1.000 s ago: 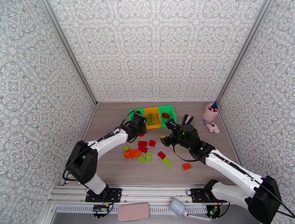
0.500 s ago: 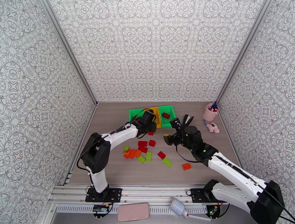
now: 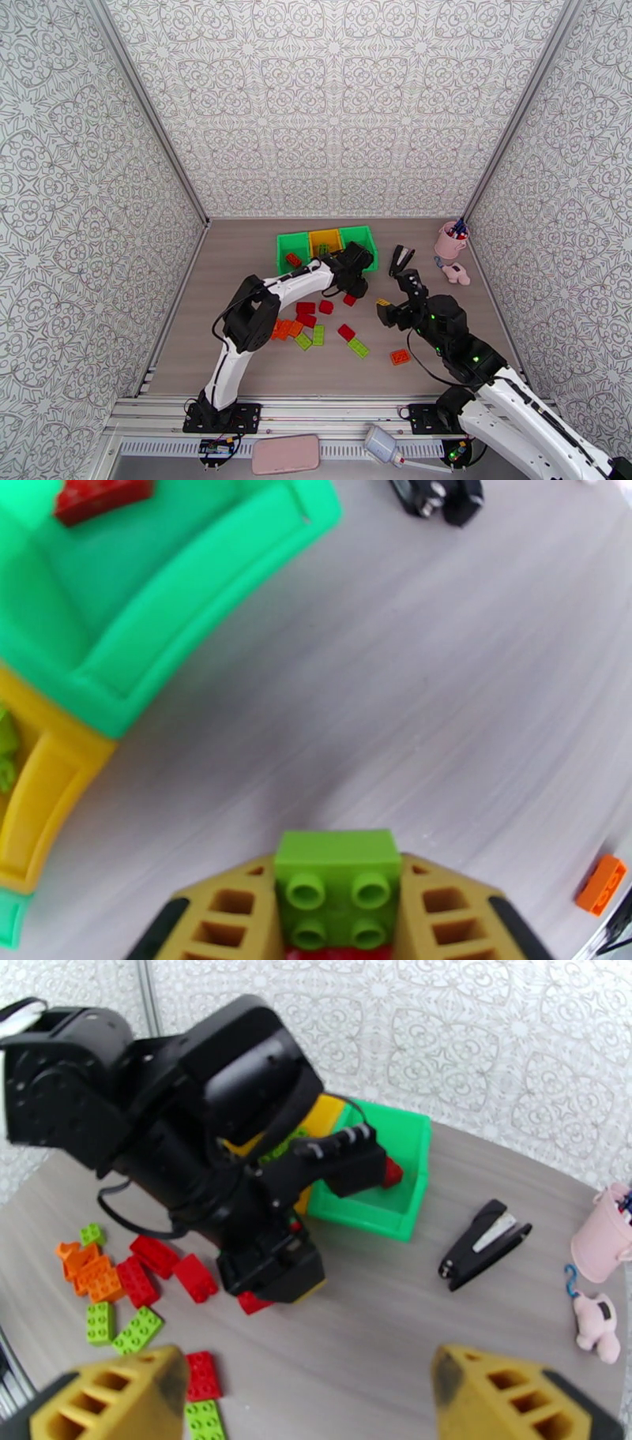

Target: Sort the legos into containers by color

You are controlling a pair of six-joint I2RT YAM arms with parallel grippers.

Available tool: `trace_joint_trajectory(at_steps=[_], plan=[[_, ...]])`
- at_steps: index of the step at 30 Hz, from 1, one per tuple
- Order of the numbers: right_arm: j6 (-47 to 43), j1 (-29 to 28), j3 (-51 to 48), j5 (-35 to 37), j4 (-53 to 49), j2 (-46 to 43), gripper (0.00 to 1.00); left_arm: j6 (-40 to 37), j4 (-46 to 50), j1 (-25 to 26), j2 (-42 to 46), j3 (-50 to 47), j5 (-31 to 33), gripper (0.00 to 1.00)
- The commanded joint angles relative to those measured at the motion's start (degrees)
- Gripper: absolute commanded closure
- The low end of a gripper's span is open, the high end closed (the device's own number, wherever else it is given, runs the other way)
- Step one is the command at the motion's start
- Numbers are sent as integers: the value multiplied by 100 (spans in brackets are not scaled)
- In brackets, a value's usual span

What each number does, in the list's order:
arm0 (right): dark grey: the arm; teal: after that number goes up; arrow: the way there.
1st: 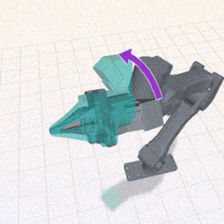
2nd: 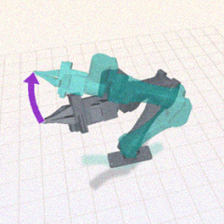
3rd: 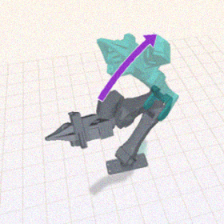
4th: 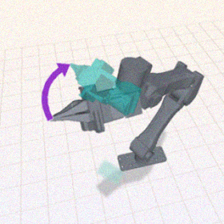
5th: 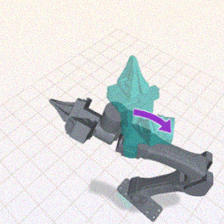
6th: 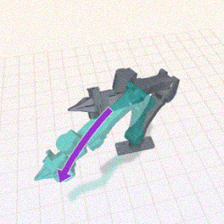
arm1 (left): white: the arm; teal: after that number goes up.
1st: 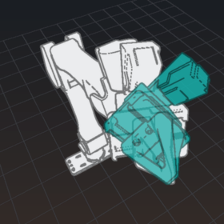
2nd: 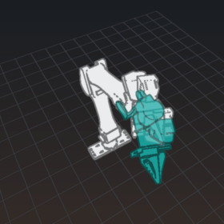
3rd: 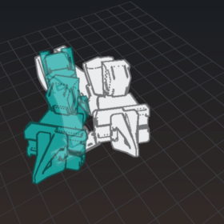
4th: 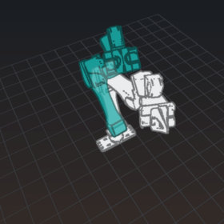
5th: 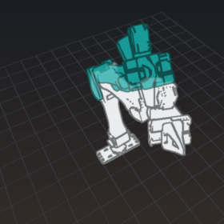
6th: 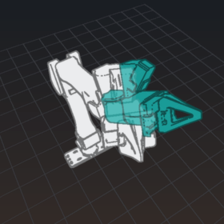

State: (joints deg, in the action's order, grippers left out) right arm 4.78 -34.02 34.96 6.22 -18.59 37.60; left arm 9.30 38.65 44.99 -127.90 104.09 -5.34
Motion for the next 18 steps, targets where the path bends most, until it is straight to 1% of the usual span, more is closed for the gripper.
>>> trace_joint_trajectory(at_steps=[1,3,5,8,12,15,18], plan=[[85,43,-77,201,-388,-133,16,-424,718,47,-390,491,-39,68],[85,45,-77,274,-392,-149,16,-536,725,80,-479,547,91,68],[85,44,-79,302,-342,-132,16,-569,691,93,-510,559,174,65],[84,44,-70,266,-269,-89,16,-572,661,114,-522,579,267,58],[102,45,-69,265,-188,-82,15,-415,422,114,-424,506,309,45],[102,53,-51,279,-197,-93,15,-305,269,105,-401,488,302,43],[115,53,-42,292,-206,-101,15,-323,338,105,-488,568,287,43]])
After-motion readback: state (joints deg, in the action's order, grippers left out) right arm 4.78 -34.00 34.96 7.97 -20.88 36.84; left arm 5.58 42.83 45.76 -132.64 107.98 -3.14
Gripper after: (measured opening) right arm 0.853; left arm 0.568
